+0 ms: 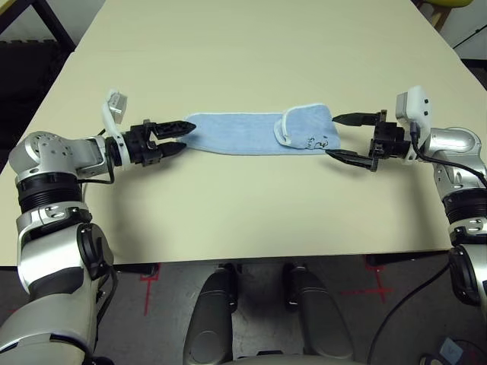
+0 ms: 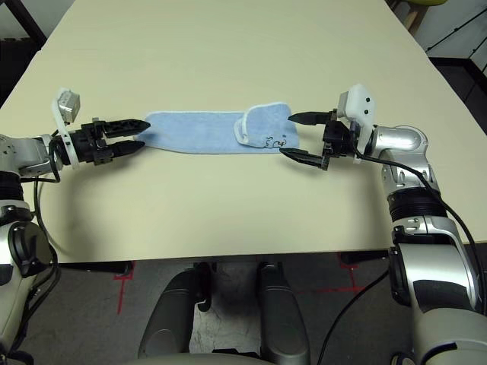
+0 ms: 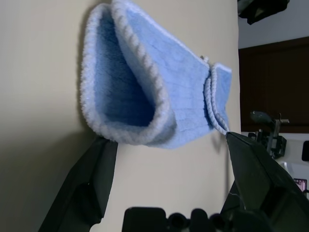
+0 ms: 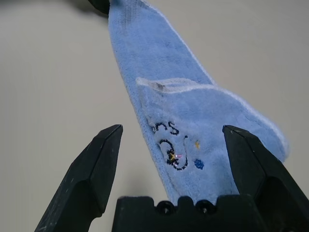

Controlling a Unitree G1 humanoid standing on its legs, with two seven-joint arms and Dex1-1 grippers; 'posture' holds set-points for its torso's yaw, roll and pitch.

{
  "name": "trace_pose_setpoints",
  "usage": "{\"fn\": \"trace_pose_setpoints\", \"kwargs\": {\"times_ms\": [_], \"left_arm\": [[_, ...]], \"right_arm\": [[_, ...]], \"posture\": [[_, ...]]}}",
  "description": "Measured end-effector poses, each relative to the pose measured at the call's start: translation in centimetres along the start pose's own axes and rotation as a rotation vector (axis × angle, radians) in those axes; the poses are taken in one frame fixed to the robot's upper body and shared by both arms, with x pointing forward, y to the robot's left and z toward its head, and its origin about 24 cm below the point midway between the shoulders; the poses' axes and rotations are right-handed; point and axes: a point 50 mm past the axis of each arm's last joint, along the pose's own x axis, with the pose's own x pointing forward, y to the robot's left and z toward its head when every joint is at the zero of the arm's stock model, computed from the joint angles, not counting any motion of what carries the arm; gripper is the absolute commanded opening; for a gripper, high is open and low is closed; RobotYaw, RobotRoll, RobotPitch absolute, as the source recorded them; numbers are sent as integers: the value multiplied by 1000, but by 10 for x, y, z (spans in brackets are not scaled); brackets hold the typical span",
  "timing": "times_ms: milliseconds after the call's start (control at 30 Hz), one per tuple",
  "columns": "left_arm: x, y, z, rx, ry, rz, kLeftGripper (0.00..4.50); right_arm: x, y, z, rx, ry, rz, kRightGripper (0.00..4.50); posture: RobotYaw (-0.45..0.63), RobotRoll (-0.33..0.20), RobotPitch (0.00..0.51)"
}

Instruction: Fold the towel and set it aside.

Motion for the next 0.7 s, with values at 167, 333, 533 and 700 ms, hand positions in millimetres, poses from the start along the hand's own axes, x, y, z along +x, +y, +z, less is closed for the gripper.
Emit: {"fn": "trace_pose_setpoints", "kwargs": {"times_ms": [167, 333, 533, 700], "left_arm": [[-1, 5, 2, -17, -28, 25, 4477], [-1, 7, 12, -14, -105, 72, 4477], [0, 8, 14, -20, -114, 76, 4477], [2, 6, 11, -20, -81, 66, 4477]], "right_arm": [[-1, 0, 0, -2, 5, -2, 4500], [-1, 0, 0, -2, 5, -2, 4500], [-1, 0, 0, -2, 5, -2, 4500], [-1, 0, 0, -3, 5, -2, 4500]], "posture": [[-11, 0, 225], [-12, 0, 226], [-12, 0, 226], [-13, 0, 223]]}}
